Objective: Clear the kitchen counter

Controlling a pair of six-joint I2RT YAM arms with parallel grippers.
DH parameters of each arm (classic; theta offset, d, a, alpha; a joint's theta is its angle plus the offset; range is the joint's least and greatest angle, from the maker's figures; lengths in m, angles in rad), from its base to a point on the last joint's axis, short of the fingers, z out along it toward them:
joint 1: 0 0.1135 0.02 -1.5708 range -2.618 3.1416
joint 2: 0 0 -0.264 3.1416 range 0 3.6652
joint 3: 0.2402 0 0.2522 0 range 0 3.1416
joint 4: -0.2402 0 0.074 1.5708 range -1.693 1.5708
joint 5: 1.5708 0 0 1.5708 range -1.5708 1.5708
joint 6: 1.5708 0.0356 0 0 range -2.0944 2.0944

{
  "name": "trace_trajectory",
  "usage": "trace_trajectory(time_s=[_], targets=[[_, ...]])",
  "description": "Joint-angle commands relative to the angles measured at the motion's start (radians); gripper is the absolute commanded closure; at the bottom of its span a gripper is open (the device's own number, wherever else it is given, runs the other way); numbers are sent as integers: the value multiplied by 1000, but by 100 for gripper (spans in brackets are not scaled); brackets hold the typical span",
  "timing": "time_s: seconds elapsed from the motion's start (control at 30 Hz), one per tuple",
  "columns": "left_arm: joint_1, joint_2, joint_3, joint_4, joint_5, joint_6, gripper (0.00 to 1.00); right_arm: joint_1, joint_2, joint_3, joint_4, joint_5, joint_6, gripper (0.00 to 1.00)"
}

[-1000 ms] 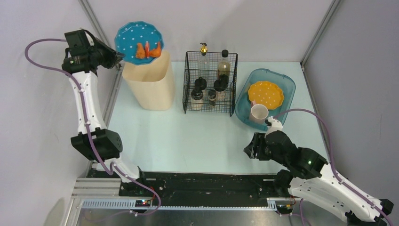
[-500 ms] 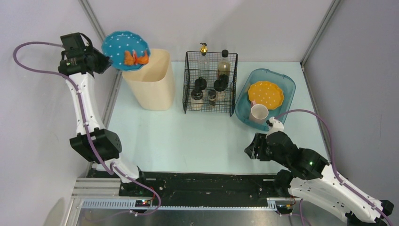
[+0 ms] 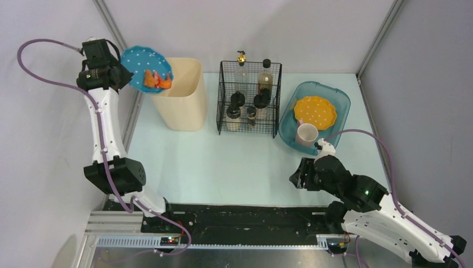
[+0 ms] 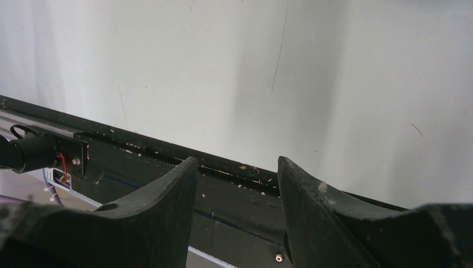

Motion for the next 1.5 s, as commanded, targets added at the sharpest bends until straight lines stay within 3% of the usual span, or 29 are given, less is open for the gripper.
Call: trace_trajectory(time_s=[0.0,0.23,0.5,0.9,1.13,1.47], targets=[[-86,-122,44,183,-129,54,100,7,3,0,21,27,17,41],[-187,-123,77,184,-286,120,100,15,-8,0,2,36,26,41],[-344,-77,138,211,-566,304,100,20,-23,-15,10,28,38,41],[-483,2,152,380,-872,546,100,26,-40,-15,-12,34,53,41],[-539,79,180,461,-959,642,100,32,-69,-14,-34,41,70,41],[-628,160,184,693,-1111,910,100,38,-68,-14,-36,44,77,41]])
